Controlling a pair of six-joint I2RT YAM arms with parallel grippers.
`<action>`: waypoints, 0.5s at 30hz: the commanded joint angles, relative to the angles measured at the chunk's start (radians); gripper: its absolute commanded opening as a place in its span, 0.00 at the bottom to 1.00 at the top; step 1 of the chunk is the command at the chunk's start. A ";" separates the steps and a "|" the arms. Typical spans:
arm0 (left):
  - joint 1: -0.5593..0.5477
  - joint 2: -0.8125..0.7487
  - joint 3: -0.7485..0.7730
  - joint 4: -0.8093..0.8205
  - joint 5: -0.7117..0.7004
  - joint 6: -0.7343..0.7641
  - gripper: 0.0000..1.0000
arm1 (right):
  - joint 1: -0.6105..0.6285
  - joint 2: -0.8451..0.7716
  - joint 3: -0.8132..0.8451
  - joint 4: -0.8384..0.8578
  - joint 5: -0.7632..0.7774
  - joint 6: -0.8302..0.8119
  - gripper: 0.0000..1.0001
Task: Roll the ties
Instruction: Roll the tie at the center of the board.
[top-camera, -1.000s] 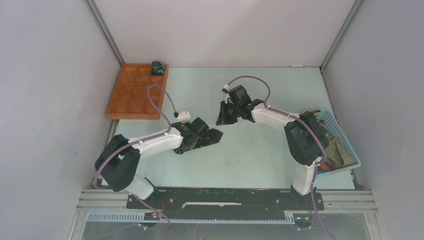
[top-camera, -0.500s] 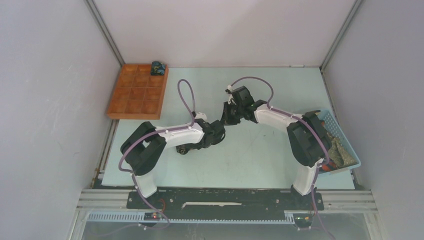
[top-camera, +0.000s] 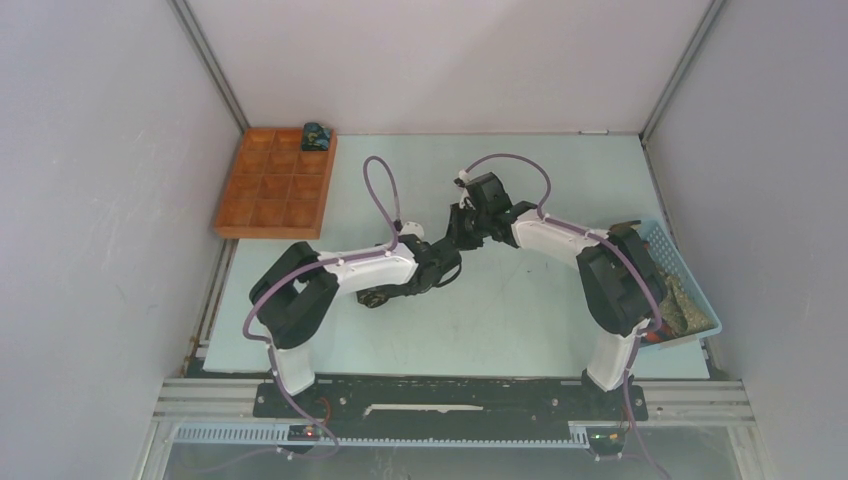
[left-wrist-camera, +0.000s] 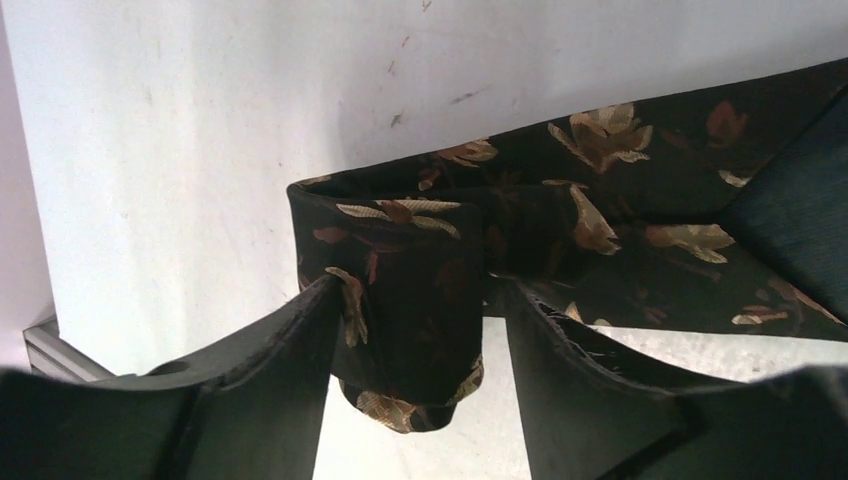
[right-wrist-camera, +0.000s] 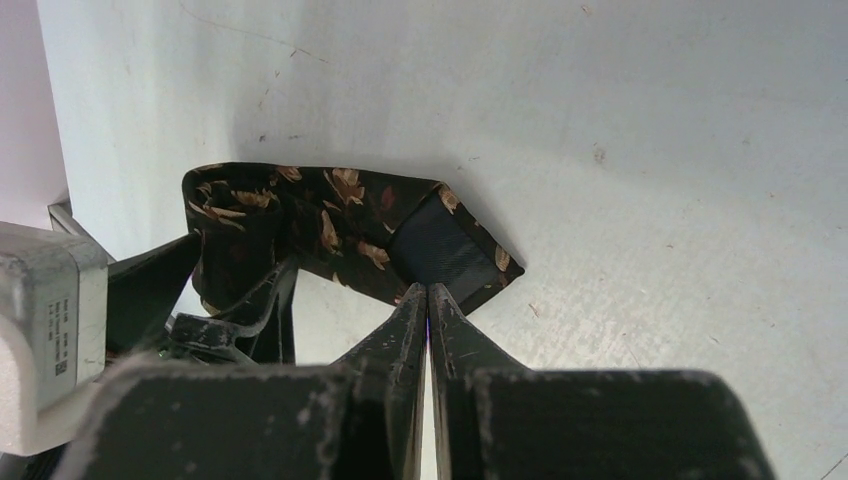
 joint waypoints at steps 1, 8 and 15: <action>-0.009 -0.058 0.040 0.006 0.008 -0.024 0.70 | -0.006 -0.049 -0.001 0.037 0.012 -0.004 0.06; -0.013 -0.177 0.028 0.014 0.031 -0.009 0.83 | -0.003 -0.056 -0.002 0.051 0.006 -0.012 0.06; -0.013 -0.388 -0.064 0.041 0.079 0.027 0.89 | 0.049 -0.082 0.000 0.103 -0.019 -0.003 0.07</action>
